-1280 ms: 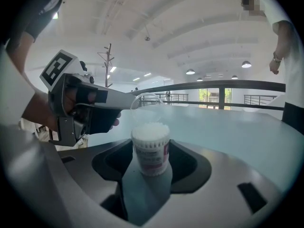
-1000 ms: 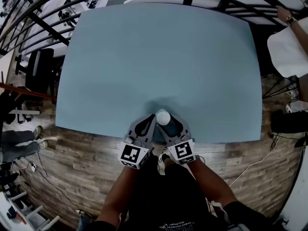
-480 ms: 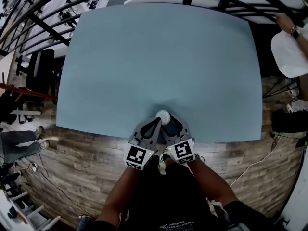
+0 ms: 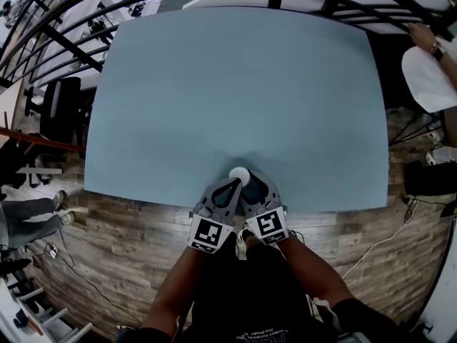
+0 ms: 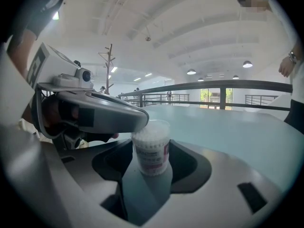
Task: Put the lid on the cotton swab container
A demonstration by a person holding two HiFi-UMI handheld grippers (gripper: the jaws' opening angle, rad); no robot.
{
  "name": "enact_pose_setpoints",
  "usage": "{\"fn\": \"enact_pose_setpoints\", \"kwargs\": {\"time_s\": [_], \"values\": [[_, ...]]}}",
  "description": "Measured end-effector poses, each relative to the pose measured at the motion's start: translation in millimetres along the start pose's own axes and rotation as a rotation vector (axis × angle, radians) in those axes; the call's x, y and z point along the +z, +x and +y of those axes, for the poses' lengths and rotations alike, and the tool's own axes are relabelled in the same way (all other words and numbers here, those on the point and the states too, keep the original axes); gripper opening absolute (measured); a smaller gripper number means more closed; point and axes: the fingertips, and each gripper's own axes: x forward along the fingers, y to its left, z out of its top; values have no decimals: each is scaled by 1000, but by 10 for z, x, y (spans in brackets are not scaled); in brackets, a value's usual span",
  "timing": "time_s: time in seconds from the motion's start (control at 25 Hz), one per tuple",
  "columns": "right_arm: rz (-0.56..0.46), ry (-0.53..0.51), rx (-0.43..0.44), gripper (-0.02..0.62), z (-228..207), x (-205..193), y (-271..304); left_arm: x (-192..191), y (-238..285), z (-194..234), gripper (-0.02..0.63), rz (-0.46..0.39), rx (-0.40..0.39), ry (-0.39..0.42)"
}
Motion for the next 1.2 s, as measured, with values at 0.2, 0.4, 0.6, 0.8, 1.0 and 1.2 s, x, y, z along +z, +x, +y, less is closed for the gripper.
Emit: {"fn": "enact_pose_setpoints", "kwargs": {"time_s": [0.2,0.4,0.6,0.8,1.0,1.2], "values": [[5,-1,-6,249,-26,-2,-16,3,39,-14,9,37,-25,3],[9,-4,-11,249,-24,-10,-109,19,13,-96,9,44,-11,-14],[-13,12,5,249,2,-21,-98,25,14,-82,9,40,-2,-37],[-11,8,25,249,61,-7,-98,133,-65,-43,9,-16,20,-67],[-17,58,29,253,31,6,-135,311,-193,52,9,-69,77,-80],[-21,59,18,255,22,41,-323,368,-368,146,9,-82,119,-90]]}}
